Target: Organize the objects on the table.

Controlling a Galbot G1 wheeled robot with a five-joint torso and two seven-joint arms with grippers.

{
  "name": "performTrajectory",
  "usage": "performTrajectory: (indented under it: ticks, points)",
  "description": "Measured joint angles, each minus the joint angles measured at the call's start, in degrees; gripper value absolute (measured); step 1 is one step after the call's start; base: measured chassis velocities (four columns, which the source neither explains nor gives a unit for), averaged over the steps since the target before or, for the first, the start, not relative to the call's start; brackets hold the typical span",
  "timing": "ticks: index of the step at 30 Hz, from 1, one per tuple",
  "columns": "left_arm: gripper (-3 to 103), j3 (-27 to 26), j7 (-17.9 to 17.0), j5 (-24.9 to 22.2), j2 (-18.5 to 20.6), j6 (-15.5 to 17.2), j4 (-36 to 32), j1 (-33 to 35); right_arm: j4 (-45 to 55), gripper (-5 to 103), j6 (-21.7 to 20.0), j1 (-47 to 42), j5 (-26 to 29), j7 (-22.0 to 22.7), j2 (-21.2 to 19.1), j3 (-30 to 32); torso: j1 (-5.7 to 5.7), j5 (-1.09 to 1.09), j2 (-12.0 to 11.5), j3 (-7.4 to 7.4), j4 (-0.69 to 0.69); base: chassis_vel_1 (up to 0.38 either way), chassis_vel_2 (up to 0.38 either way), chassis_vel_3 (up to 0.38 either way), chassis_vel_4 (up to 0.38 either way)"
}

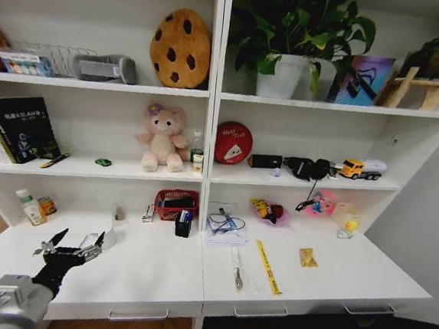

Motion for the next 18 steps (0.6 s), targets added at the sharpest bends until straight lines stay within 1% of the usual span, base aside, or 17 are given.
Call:
performTrajectory:
  ticks: [2, 3, 4, 5, 6, 7, 8, 11, 12, 13, 14, 16, 17, 18]
  points:
    - [100, 0.00, 0.00, 0.00, 0.00, 0.00, 0.00, 0.00, -4.57, 27, 2.48, 4.02, -1.52, 0.56, 2.21, -1.05, 0.00, 0.02, 0.00, 0.00, 0.01, 0.000, 0.000, 0.000, 0.000]
    - [100, 0.00, 0.00, 0.00, 0.00, 0.00, 0.00, 0.00, -4.57, 27, 2.48, 4.02, -1.52, 0.56, 2.21, -1.05, 0.00, 0.02, 0.00, 0.00, 0.01, 0.000, 0.000, 0.000, 0.000]
    - [100, 0.00, 0.01, 0.00, 0.00, 0.00, 0.00, 0.00, -8.07, 27, 4.26, 6.16, -2.74, 0.75, 3.36, -1.05, 0.00, -0.01, 0.00, 0.00, 0.01, 0.000, 0.000, 0.000, 0.000]
    - [100, 0.00, 0.00, 0.00, 0.00, 0.00, 0.00, 0.00, -11.71, 27, 7.06, 8.35, -4.75, 0.99, 4.80, -0.42, 0.00, 0.00, 0.00, 0.00, -0.02, 0.000, 0.000, 0.000, 0.000]
    - [100, 0.00, 0.00, 0.00, 0.00, 0.00, 0.00, 0.00, -11.71, 27, 7.06, 8.35, -4.75, 0.99, 4.80, -0.42, 0.00, 0.00, 0.00, 0.00, -0.02, 0.000, 0.000, 0.000, 0.000]
    - [100, 0.00, 0.01, 0.00, 0.00, 0.00, -0.01, 0.00, -16.70, 27, 10.59, 11.59, -7.83, 1.77, 6.76, 0.75, 0.00, 0.03, 0.00, 0.00, 0.02, 0.000, 0.000, 0.000, 0.000]
    - [100, 0.00, 0.01, 0.00, 0.00, 0.00, 0.00, 0.00, -19.07, 27, 11.42, 13.08, -8.45, 2.34, 7.75, 1.04, 0.00, 0.00, 0.00, -0.01, 0.03, 0.000, 0.000, 0.000, 0.000]
    - [100, 0.00, 0.01, 0.00, 0.00, 0.00, 0.00, 0.00, -21.88, 27, 12.21, 14.62, -9.06, 3.02, 8.92, 1.22, 0.00, -0.01, 0.00, 0.00, 0.00, 0.000, 0.000, 0.000, 0.000]
    - [100, 0.00, 0.01, 0.00, 0.00, 0.00, 0.00, 0.00, -25.26, 27, 13.40, 16.42, -10.91, 4.16, 10.10, 1.76, 0.00, 0.04, 0.00, 0.00, -0.01, 0.000, 0.000, 0.000, 0.000]
    - [100, 0.00, 0.01, 0.00, 0.00, 0.00, 0.00, 0.00, -27.33, 24, 13.67, 17.72, -12.13, 5.84, 11.21, 2.24, 0.00, -0.01, 0.00, -0.01, 0.02, 0.000, 0.000, 0.000, 0.000]
    - [100, 0.00, 0.01, 0.00, 0.00, 0.00, 0.00, 0.00, -27.33, 24, 13.67, 17.72, -12.13, 5.84, 11.21, 2.24, 0.00, -0.01, 0.00, -0.01, 0.02, 0.000, 0.000, 0.000, 0.000]
    - [100, 0.00, 0.01, 0.00, 0.00, 0.00, 0.00, 0.00, -27.45, 32, 12.59, 17.73, -11.30, 6.91, 12.23, 1.60, 0.00, 0.02, 0.00, 0.00, 0.00, 0.000, 0.000, 0.000, 0.000]
    - [100, 0.00, 0.01, 0.00, 0.00, 0.00, 0.00, 0.00, -27.70, 37, 12.58, 17.79, -12.06, 7.15, 12.64, 1.62, -0.01, 0.01, 0.00, -0.01, 0.00, 0.000, 0.000, 0.000, 0.000]
    - [100, 0.00, 0.01, 0.00, 0.00, 0.00, 0.00, 0.00, -27.70, 37, 12.58, 17.79, -12.06, 7.15, 12.64, 1.62, -0.01, 0.01, 0.00, -0.01, 0.00, 0.000, 0.000, 0.000, 0.000]
